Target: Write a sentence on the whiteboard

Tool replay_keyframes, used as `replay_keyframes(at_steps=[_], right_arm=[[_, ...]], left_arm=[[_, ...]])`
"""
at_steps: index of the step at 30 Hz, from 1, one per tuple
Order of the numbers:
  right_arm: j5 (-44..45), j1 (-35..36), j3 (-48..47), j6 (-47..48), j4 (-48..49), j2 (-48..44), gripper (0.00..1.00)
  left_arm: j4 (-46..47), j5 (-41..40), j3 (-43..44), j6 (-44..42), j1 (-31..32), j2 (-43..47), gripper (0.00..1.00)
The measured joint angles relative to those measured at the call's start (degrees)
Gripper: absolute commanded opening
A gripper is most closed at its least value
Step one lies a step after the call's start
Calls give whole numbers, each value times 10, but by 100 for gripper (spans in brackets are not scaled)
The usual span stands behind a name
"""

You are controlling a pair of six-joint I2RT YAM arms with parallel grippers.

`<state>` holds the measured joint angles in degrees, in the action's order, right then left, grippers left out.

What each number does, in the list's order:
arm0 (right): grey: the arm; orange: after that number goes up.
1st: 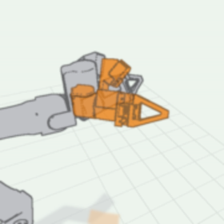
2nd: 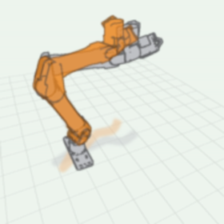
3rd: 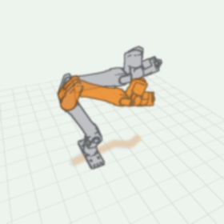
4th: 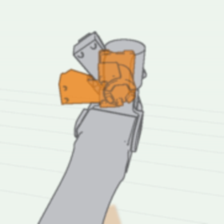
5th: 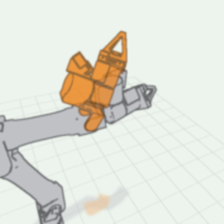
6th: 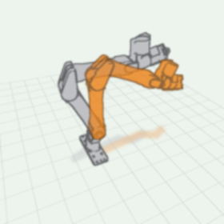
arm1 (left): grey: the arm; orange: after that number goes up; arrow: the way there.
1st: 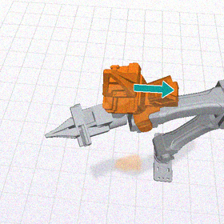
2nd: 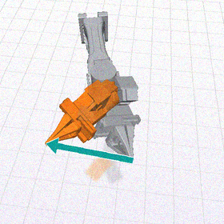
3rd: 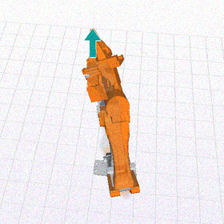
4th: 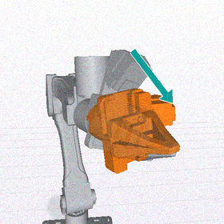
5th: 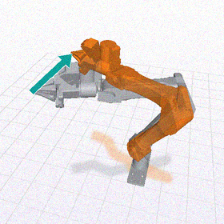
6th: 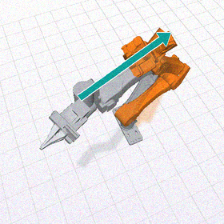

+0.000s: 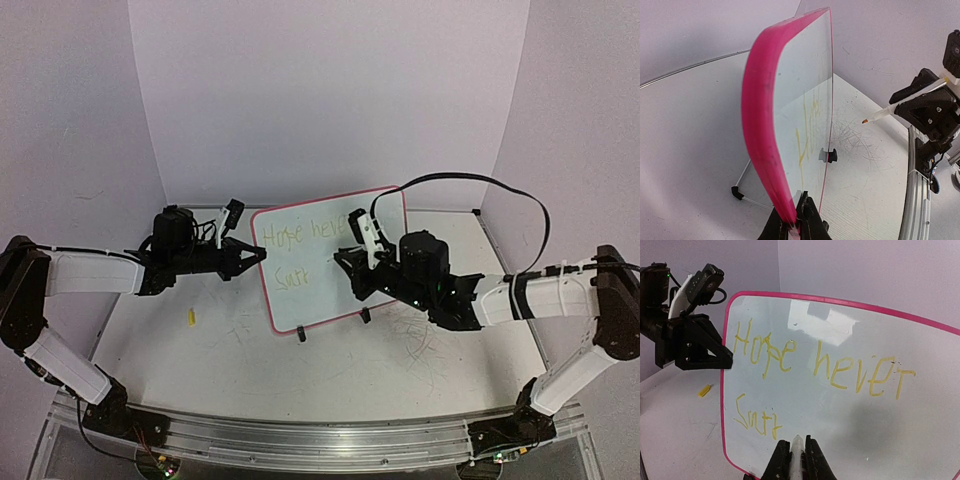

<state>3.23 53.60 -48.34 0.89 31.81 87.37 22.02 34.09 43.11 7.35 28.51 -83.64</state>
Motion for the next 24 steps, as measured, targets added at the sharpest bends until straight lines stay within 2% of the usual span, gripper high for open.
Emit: replay_keyframes(at_steps=[7,24], right_arm=[[-14,1,-43,40,-25,35,0],[-2,11,-57,50,-41,62,0]], left_arm=[[0,-1,0,-1,0,0,0],[-8,-4,6,-15,4,0,0]])
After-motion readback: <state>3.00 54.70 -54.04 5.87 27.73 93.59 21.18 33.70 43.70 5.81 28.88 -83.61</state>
